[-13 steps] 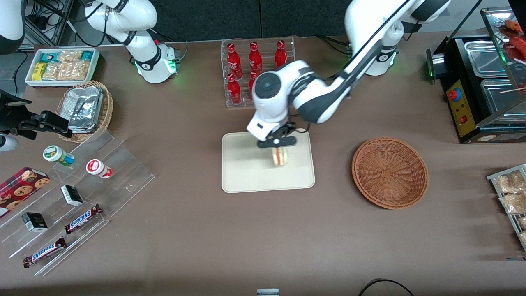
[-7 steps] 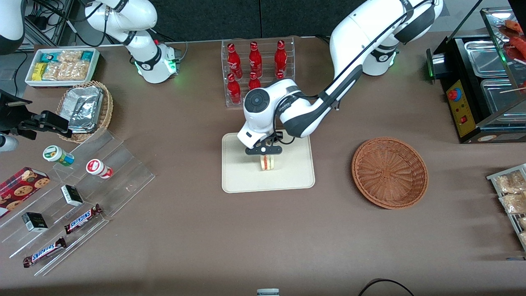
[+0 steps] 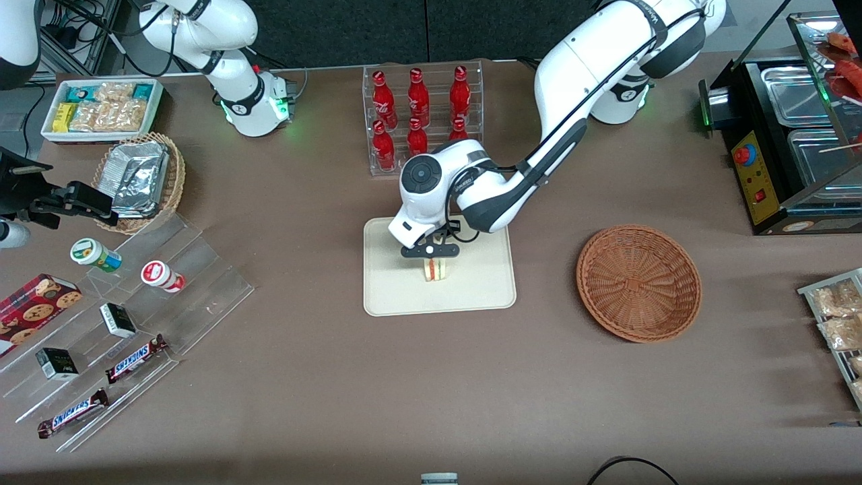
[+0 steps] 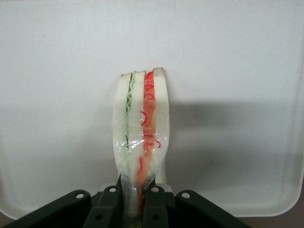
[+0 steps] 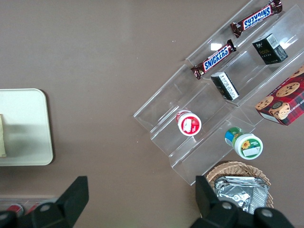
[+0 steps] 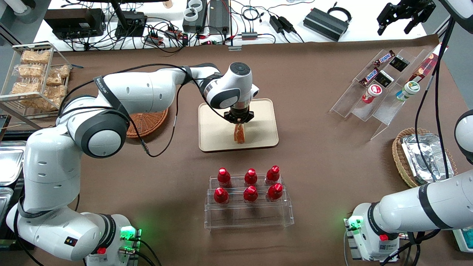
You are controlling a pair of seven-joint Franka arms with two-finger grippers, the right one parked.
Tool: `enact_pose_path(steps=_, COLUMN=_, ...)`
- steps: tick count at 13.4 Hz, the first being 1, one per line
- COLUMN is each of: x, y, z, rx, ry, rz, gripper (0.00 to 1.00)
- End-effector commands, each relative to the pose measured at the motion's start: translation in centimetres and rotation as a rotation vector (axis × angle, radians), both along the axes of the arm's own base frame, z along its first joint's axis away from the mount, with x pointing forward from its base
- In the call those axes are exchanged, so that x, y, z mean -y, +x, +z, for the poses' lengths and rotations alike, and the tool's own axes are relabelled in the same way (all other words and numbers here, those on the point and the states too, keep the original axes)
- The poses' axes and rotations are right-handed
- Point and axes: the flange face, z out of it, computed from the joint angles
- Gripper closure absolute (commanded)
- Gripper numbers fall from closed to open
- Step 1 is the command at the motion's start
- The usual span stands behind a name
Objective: Place sandwich from basket to tray
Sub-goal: 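Lower the sandwich onto the tray and open the left gripper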
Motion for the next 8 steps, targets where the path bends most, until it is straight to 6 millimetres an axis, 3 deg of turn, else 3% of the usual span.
enact_pose_path(steps=1, x=0.6, y=0.3, z=0.2, rx=0.026, ry=0.005, rz=-0.007, gripper=0.09)
enact_pose_path(steps=2, x=0.5, y=0.5, z=0.5, rx=0.029, ry=0.006, rz=-0.002, gripper=0.01)
enact_pose_path(steps=4, x=-0.2, y=1.0, z=2.2, rx=0.022, ry=0.043, rz=0.014, gripper=0.01)
enact_pose_path(steps=8, x=-3.4, y=3.8, z=11.8, rx=0.058, ry=0.072, rz=0.117, gripper=0.01)
